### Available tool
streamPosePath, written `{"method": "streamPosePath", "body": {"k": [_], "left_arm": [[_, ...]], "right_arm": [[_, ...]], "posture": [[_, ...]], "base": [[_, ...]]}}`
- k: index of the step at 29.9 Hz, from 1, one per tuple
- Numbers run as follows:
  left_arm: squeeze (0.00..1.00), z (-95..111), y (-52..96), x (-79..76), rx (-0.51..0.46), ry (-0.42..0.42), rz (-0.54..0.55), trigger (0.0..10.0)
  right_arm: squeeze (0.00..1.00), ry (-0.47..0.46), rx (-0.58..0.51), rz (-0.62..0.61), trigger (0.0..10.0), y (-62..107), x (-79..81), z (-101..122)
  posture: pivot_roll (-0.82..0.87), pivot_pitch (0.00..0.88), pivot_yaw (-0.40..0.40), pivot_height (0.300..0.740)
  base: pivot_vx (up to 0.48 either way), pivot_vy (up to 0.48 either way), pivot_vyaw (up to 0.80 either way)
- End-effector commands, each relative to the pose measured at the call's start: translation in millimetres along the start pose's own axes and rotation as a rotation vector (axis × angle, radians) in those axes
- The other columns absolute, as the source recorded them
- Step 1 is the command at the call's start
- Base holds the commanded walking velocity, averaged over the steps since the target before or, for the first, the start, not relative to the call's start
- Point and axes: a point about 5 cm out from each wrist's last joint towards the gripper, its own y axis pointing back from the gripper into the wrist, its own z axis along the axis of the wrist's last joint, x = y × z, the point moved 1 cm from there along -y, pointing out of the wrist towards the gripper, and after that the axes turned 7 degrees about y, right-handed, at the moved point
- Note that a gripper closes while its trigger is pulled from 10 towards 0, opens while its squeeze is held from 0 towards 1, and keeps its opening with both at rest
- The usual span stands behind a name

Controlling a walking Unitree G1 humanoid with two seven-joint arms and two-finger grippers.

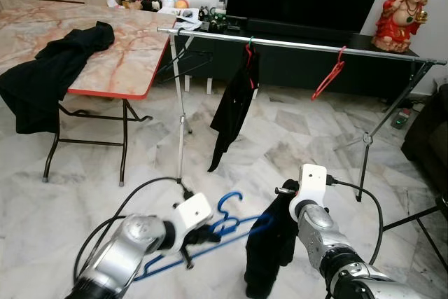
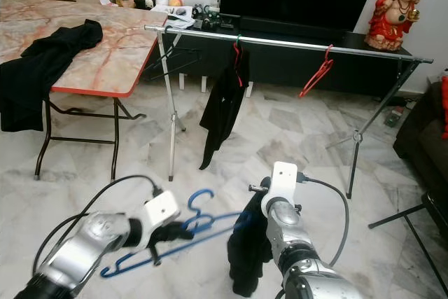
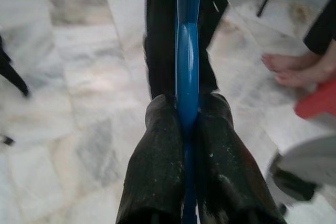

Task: Hang hanger

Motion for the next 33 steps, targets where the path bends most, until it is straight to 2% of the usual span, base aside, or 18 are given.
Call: {"method": "streamPosePath", "body": {"k": [1,6,9,12,13,15,17,20,24,25,29,33], "left_arm": [[0.00,2,0.0,4.6,0.001,-0.030,0.040,10.0],[0.00,6,-3.2,8.0,-0.026,-0.042,0.106,10.0],[0.00,8,-5.4,4.9,-0.047,-0.022,0.086,10.0],[0.00,8,-5.1,3.0,-0.050,-0.023,0.067,10.0],[0.00,9,-4.5,3.6,-0.055,-0.022,0.069,10.0],[0.00,12,-1.7,3.8,-0.081,0.007,0.051,10.0],[0.00,12,0.3,1.0,-0.092,0.020,0.018,10.0],[0.00,11,1.9,-1.7,-0.097,0.039,-0.009,10.0],[0.00,12,3.4,-6.3,-0.111,0.050,-0.048,10.0],[0.00,12,3.4,-6.3,-0.111,0.050,-0.048,10.0],[0.00,12,3.0,-6.9,-0.110,0.052,-0.056,10.0],[0.00,10,1.0,-2.9,-0.112,0.062,-0.019,10.0]], "right_arm": [[0.00,-0.009,-0.018,-0.009,10.0,-1.4,-2.1,9],[0.00,-0.013,-0.011,-0.010,10.0,-1.0,-2.6,6],[0.00,-0.015,-0.007,-0.012,10.0,-1.0,-2.7,5],[0.00,-0.008,-0.002,0.036,10.0,-1.3,2.7,6],[0.00,0.017,0.005,0.069,10.0,-1.3,6.6,6],[0.00,0.163,-0.018,0.152,10.0,-1.0,16.6,10],[0.00,0.210,-0.037,0.186,10.0,-1.0,20.0,15],[0.00,0.232,-0.064,0.195,10.0,-1.7,19.9,23],[0.00,0.380,-0.142,0.250,10.0,-1.4,24.7,39],[0.00,0.380,-0.142,0.250,10.0,-1.4,24.7,39],[0.00,0.473,-0.211,0.353,10.0,1.4,37.1,50],[0.00,0.474,-0.289,0.472,10.0,6.5,50.3,62]], "posture": [[0.17,0.000,-0.134,0.740],[0.17,0.000,-0.133,0.740],[0.17,0.000,-0.131,0.740],[0.17,0.000,-0.130,0.740],[0.17,0.000,-0.130,0.740],[0.17,0.000,-0.130,0.740],[0.17,0.000,-0.129,0.740],[0.17,0.000,-0.129,0.740],[0.16,0.000,-0.130,0.740],[0.16,0.000,-0.130,0.740],[0.16,0.000,-0.130,0.740],[0.16,0.000,-0.131,0.740]], "base": [[0.000,0.000,0.00],[0.000,0.000,0.00],[0.000,0.000,0.00],[0.000,0.000,0.00],[0.000,0.000,0.00],[0.000,0.000,0.00],[0.000,0.000,0.00],[0.000,0.000,0.00],[0.000,0.000,0.00],[0.000,0.000,0.00],[0.000,0.000,0.00],[0.000,0.000,0.00]]}}
